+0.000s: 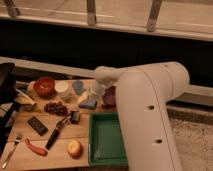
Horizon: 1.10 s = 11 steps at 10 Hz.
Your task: Place sponge in paper cup
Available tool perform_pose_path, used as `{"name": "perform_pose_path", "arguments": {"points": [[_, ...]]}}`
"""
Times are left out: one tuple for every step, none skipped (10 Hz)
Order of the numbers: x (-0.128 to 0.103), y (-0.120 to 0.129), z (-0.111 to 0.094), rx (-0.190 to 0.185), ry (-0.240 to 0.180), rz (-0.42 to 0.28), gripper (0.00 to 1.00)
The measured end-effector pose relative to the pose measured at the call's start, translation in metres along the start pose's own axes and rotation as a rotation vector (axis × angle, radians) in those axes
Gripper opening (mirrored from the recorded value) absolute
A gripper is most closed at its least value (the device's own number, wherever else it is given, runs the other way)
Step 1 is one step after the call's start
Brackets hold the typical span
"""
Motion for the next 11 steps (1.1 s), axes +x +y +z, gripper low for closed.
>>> {"name": "perform_pose_path", "arguments": {"points": [[-0.001,-0.002,0.001,-0.002,-0.001,0.005,0.80],[-0.002,-0.005,0.004,-0.002,0.003,0.010,0.80],[-0.003,-0.006,0.007,-0.003,0.006,0.010,0.80],[-0.005,-0.007,0.010,-0.002,0.008,0.012,0.80],[-0.006,-0.008,0.014,0.000,0.013,0.013,0.80],[-0.008,-0.010,0.018,0.002,0.016,0.015,0.80],[-0.011,-0.011,0.020,-0.001,0.016,0.017,0.76],[-0.012,-0.012,0.022,-0.024,0.018,0.018,0.66],[-0.014,-0.015,0.022,-0.033,0.018,0.018,0.58],[-0.014,-0.015,0.024,-0.035,0.017,0.016,0.46],[-0.013,-0.011,0.026,-0.038,0.026,0.012,0.37]]}}
